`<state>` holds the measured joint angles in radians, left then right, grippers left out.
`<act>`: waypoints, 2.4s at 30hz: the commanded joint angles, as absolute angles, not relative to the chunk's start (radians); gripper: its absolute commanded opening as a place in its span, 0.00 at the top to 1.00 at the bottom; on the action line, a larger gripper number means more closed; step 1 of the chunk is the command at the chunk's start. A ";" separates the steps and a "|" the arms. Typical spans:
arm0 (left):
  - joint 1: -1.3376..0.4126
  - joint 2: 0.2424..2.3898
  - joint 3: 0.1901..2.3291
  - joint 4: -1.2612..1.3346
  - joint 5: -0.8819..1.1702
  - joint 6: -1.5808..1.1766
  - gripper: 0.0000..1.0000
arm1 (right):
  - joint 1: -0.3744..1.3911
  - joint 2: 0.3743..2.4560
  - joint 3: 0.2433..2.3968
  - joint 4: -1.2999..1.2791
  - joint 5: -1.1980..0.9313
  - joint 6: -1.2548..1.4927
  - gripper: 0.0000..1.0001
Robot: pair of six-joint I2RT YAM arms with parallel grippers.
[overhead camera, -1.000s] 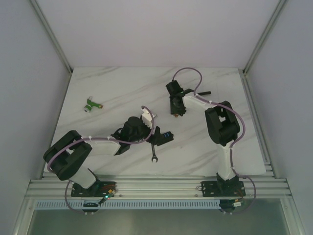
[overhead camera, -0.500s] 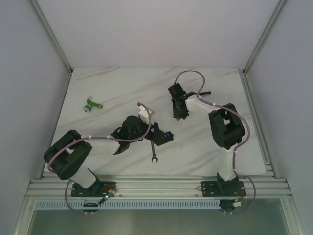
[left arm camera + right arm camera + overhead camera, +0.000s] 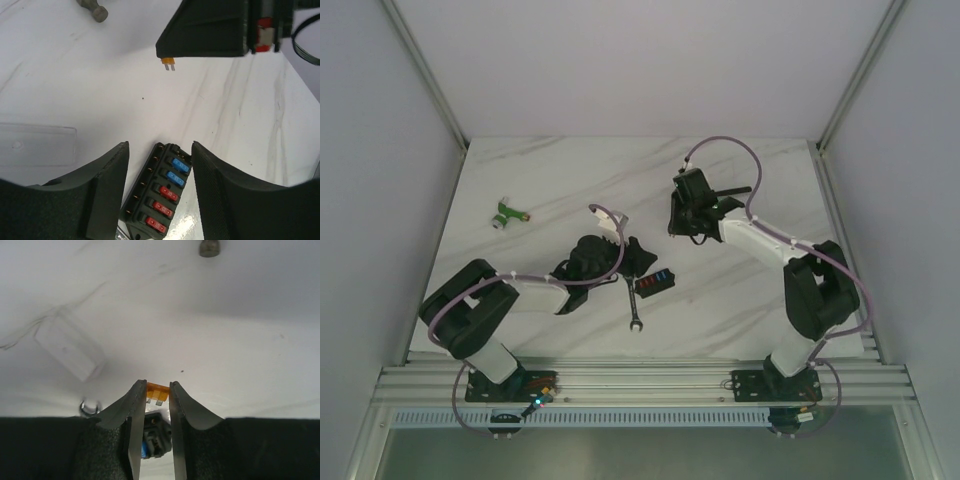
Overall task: Snap on the fuse box
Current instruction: Pick up the fuse from the center of the board.
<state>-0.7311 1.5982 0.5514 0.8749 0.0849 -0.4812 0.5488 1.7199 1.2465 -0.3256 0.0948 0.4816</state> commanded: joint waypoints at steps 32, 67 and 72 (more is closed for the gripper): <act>-0.727 1.677 0.628 1.040 -0.049 -0.627 0.68 | 0.629 1.548 1.038 -0.050 -0.092 0.684 0.70; -0.681 1.422 0.563 0.917 0.526 -0.342 0.93 | 0.466 1.122 0.847 0.001 -0.608 0.092 0.52; -0.682 1.351 0.557 0.927 0.613 -0.336 0.93 | 0.454 1.082 0.848 -0.037 -0.771 -0.018 0.54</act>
